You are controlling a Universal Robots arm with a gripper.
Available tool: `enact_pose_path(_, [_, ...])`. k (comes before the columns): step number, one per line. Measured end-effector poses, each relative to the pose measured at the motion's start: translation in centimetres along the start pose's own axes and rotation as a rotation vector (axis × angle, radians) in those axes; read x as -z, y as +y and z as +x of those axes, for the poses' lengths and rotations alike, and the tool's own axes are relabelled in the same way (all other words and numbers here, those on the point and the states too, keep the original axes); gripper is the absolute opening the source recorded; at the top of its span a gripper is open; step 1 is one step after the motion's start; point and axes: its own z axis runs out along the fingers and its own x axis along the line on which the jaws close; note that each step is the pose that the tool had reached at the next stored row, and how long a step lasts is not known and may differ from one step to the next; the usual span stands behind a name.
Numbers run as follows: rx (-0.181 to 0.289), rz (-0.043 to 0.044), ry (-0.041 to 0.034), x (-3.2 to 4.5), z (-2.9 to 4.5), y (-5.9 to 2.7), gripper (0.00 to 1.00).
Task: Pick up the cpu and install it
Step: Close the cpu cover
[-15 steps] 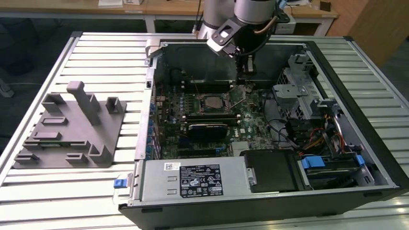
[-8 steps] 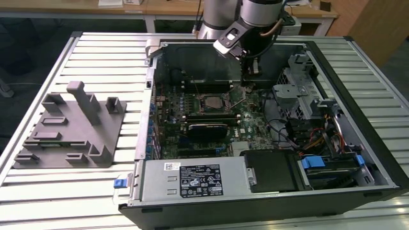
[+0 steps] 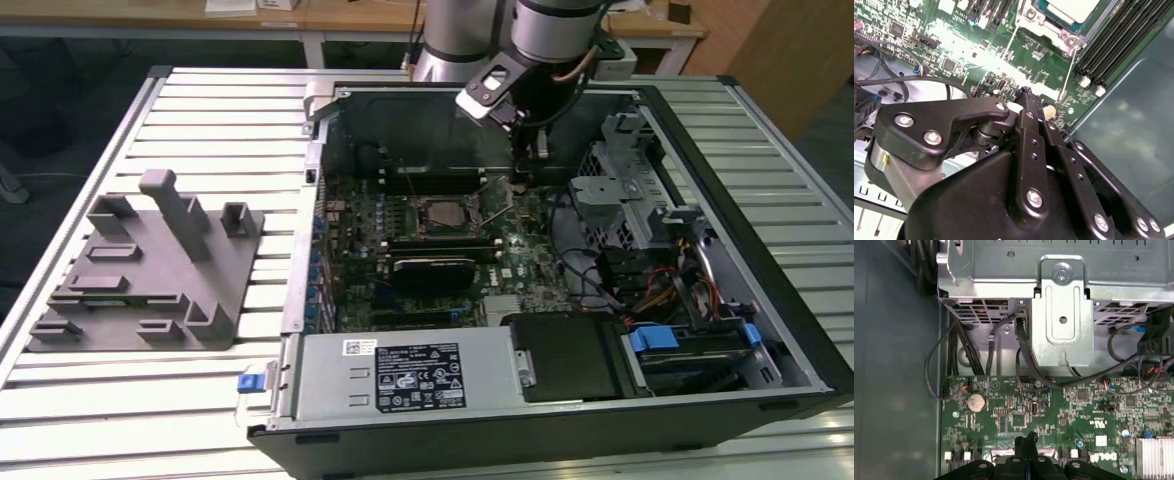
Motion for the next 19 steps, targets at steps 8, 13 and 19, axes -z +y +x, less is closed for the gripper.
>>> enact_pose_path(8, [0.000,0.0004,0.0000,-0.81,0.04,1.14,0.11])
enact_pose_path(13, [0.000,0.0043,-0.0001,-1.41,0.06,1.58,0.11])
enact_pose_path(19, [-0.001,0.0080,-0.0003,-1.99,0.07,1.59,0.11])
